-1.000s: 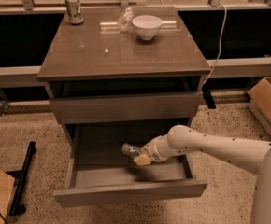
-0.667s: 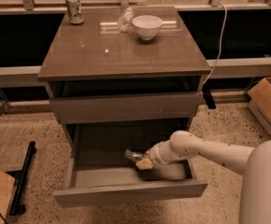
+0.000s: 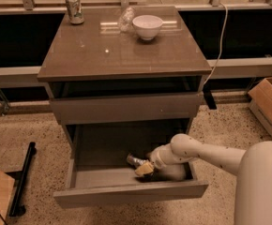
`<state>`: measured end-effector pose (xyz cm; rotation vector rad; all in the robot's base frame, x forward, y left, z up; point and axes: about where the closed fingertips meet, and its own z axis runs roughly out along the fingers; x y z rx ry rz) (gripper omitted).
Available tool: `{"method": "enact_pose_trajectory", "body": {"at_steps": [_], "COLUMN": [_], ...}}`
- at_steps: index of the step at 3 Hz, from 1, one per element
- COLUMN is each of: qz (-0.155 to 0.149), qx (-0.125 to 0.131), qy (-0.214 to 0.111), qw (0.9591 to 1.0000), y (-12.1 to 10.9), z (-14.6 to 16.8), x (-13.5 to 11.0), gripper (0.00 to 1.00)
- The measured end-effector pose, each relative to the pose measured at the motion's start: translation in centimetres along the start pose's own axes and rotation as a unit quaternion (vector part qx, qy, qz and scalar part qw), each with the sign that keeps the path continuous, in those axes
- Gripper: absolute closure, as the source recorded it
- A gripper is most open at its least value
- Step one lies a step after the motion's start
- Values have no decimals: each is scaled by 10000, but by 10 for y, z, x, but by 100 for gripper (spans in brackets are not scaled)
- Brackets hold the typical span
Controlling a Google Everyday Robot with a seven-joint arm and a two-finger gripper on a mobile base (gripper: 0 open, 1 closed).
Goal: Place redbull can into middle drawer
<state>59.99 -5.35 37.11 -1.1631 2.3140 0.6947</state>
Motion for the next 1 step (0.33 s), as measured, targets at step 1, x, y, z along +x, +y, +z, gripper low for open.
{"method": "enact_pose_trajectory", "body": {"at_steps": [1], "qz": [-1], "qx": [-9], "qy": [3], "qw": [10000], "y": [1], "z": [1], "x": [0], "gripper": [0]}}
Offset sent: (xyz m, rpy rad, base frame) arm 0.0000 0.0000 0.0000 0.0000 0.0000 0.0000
